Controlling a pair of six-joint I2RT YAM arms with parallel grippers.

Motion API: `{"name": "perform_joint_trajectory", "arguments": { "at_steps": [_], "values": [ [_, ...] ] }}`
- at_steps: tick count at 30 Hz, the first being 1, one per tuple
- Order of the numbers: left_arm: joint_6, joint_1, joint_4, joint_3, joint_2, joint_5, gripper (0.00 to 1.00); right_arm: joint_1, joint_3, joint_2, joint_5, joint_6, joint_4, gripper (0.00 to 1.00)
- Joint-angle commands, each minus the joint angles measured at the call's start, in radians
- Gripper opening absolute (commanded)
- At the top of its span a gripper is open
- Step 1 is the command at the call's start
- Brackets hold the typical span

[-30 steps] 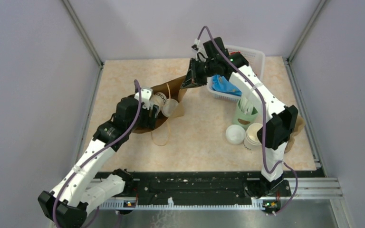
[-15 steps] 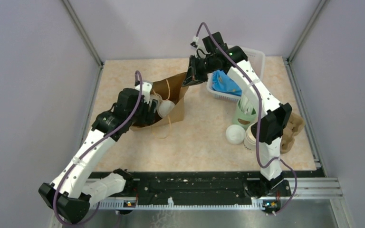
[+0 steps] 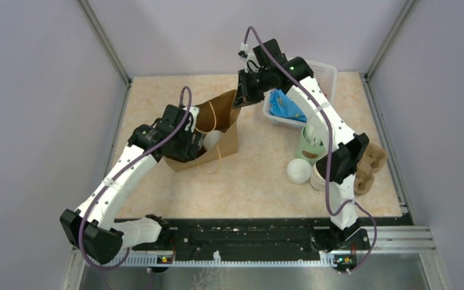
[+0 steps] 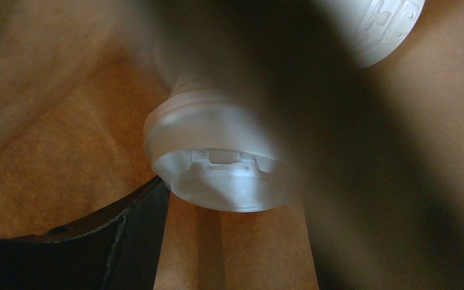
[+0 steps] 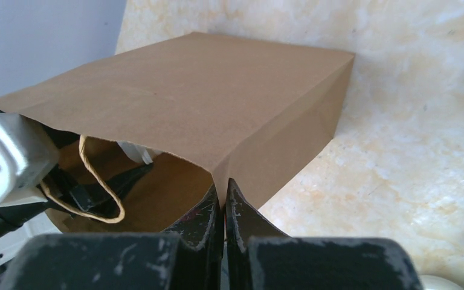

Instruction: Pack the takeout coffee

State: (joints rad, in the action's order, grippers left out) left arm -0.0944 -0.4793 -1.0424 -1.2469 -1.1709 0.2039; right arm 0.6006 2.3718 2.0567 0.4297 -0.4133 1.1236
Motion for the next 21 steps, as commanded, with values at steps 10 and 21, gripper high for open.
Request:
{"name": "perform_joint_trajectory", "arguments": {
  "at_steps": [10, 21],
  "values": [
    [-0.070, 0.001, -0.111, -0.107, -0.221, 0.062, 0.16, 0.025, 0.125, 0.021, -0.127, 0.106, -0.010, 0.00],
    [-0.087, 0.001, -0.095, -0.113, -0.340, 0.082, 0.16, 0.015, 0.050, -0.009, -0.084, 0.069, -0.049, 0.00]
  ]
}}
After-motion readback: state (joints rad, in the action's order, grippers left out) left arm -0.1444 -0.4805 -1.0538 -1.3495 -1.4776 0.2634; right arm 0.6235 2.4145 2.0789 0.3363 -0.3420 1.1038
